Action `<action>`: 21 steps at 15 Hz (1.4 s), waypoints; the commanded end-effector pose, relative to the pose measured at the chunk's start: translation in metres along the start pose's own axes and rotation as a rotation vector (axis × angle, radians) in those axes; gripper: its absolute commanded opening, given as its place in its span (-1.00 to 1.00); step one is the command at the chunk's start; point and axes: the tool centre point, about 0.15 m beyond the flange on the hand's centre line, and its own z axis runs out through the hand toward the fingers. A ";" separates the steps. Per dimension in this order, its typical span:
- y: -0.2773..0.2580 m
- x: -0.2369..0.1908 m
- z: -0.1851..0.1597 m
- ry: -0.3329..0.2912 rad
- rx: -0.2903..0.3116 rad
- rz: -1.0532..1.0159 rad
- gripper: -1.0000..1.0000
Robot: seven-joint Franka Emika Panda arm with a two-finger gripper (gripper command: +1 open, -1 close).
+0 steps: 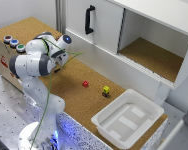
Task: Go open the drawer
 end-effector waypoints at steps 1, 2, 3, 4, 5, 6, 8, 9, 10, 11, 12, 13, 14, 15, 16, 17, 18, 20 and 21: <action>0.056 0.013 -0.010 -0.016 0.061 0.017 -1.00; 0.061 0.014 -0.013 -0.012 0.060 0.024 -1.00; 0.066 0.015 -0.016 -0.008 0.057 0.034 -1.00; 0.070 0.016 -0.019 -0.005 0.059 0.037 -1.00; 0.075 0.017 -0.023 0.002 0.058 0.046 -1.00; 0.079 0.019 -0.026 0.007 0.054 0.051 -1.00; 0.089 0.021 -0.035 0.021 0.046 0.067 -1.00; 0.093 0.022 -0.040 0.031 0.044 0.075 -1.00; 0.097 0.023 -0.043 0.038 0.045 0.084 -1.00; 0.100 0.023 -0.047 0.046 0.041 0.091 -1.00; 0.106 0.024 -0.052 0.055 0.040 0.101 -1.00; 0.109 0.025 -0.056 0.062 0.035 0.106 -1.00; 0.113 0.025 -0.059 0.065 0.034 0.111 -1.00; 0.116 0.026 -0.061 0.061 0.037 0.114 -1.00; 0.120 0.026 -0.063 0.062 0.032 0.118 -1.00; 0.123 0.027 -0.064 0.064 0.033 0.124 -1.00; 0.125 0.028 -0.065 0.066 0.033 0.129 -1.00; 0.130 0.030 -0.069 0.075 0.029 0.137 -1.00; 0.132 0.031 -0.071 0.079 0.028 0.141 -1.00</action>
